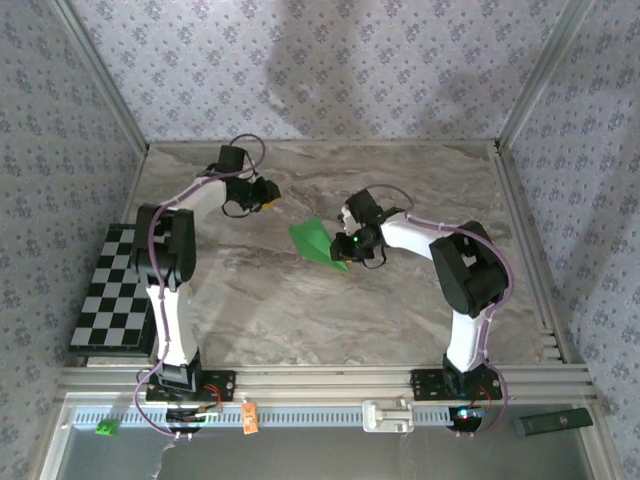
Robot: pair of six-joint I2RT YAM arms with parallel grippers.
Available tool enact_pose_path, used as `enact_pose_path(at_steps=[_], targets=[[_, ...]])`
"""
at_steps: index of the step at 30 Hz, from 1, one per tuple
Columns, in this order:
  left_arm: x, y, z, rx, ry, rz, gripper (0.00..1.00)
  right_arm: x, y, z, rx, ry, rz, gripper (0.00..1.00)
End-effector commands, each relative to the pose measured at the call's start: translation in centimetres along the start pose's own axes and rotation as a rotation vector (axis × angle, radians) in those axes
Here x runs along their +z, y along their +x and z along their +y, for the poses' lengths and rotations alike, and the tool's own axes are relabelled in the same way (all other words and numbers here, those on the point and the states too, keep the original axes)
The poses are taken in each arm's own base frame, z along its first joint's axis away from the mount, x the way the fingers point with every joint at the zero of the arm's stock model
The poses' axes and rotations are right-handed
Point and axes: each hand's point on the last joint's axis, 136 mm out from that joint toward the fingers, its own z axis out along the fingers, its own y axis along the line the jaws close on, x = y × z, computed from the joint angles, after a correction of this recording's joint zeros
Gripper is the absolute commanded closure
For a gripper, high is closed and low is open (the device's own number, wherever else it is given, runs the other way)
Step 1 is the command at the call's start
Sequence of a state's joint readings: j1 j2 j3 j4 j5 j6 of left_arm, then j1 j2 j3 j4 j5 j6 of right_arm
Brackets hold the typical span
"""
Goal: Fold a paper plane with a square sheet of paper (pick it up from the middle)
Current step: Fourth fold the wing at the center of the table, then pick up the paper from the center of the table.
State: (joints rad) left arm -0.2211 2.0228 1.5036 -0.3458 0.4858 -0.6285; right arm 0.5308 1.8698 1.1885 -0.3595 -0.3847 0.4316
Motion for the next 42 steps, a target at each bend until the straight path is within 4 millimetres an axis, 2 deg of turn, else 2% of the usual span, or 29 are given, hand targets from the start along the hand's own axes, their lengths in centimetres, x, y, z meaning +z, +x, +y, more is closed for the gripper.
enact_pose_path(at_steps=[1, 4, 8, 15, 30, 33, 37, 39, 42], targets=[[-2.3, 1.2, -2.1, -0.012, 0.027, -0.045, 0.61, -3.1, -4.1, 2.0, -0.039, -0.039, -0.141, 0.64], [-2.5, 3.2, -2.2, -0.045, 0.042, -0.032, 0.54, -2.8, -4.8, 0.8, -0.085, -0.020, -0.115, 0.59], [-2.2, 5.8, -2.0, -0.084, 0.046, -0.002, 0.50, -1.8, -5.4, 0.7, -0.127, -0.062, -0.060, 0.58], [-2.0, 8.3, -0.8, -0.154, 0.054, 0.023, 0.43, 0.6, -5.5, 0.4, -0.135, -0.113, 0.009, 0.59], [-2.3, 8.7, -0.6, -0.137, 0.069, 0.011, 0.30, 2.8, -4.7, 1.9, -0.156, -0.221, 0.081, 0.76], [-2.6, 8.7, -0.7, -0.130, 0.077, 0.001, 0.25, 3.0, -4.7, 2.0, -0.155, -0.223, 0.089, 0.83], [-3.6, 8.6, -1.3, -0.116, 0.109, -0.021, 0.16, 1.9, -5.7, 3.0, -0.152, -0.255, 0.035, 0.90], [-4.1, 8.6, -1.9, -0.102, 0.137, -0.034, 0.01, 0.9, -6.3, 3.7, -0.152, -0.274, -0.002, 0.92], [-4.9, 8.8, -2.9, -0.081, 0.191, -0.042, 0.00, -0.7, -7.1, 4.9, -0.148, -0.304, -0.055, 0.94]])
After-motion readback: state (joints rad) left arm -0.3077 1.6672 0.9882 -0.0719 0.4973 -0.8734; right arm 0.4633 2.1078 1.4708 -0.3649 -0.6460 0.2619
